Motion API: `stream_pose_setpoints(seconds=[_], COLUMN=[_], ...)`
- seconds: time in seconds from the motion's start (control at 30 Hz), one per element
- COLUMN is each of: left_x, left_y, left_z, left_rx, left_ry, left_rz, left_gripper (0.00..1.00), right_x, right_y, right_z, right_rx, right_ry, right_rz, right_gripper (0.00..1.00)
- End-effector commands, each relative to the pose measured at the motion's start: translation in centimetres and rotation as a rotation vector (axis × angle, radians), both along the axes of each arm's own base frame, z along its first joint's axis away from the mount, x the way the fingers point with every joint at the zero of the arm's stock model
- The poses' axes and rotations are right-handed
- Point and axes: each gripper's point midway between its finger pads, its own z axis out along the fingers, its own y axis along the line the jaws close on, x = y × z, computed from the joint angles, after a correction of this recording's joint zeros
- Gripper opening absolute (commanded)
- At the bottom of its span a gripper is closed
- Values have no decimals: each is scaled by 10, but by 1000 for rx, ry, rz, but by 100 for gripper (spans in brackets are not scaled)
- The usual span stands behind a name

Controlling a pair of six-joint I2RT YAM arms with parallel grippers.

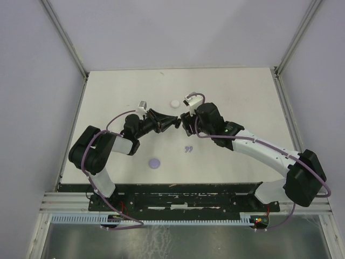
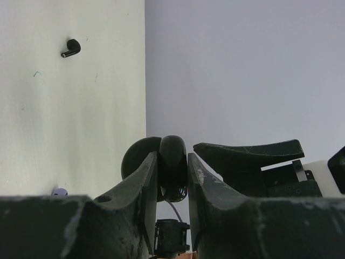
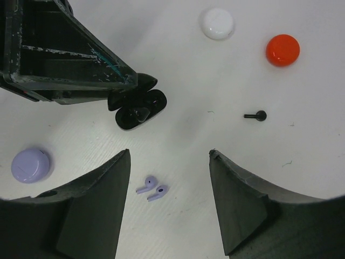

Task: Insert the wireless bluetooth earbuds into the charging case
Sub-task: Pick up the earbud from the center of the board.

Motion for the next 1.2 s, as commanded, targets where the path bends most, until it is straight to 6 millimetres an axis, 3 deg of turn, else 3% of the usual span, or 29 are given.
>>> stream_pose_setpoints(seconds=[0.0,0.37,1.17], left_x=[2,-3,-10], left_y=[-3,-3,-1], left_z=[21,22,26], left_rx=[-6,-10,-24], left_ry=[-103,-104,-114], left_rz=[-6,-16,-25], left_gripper=[3,3,3], right_x=[8,18,30], right_y=[22,34,35], right_z=[27,21,13], right_rx=[71,52,10], right_ry=[-44,-34,-41], right_rz=[23,19,-9], right_gripper=[68,68,67])
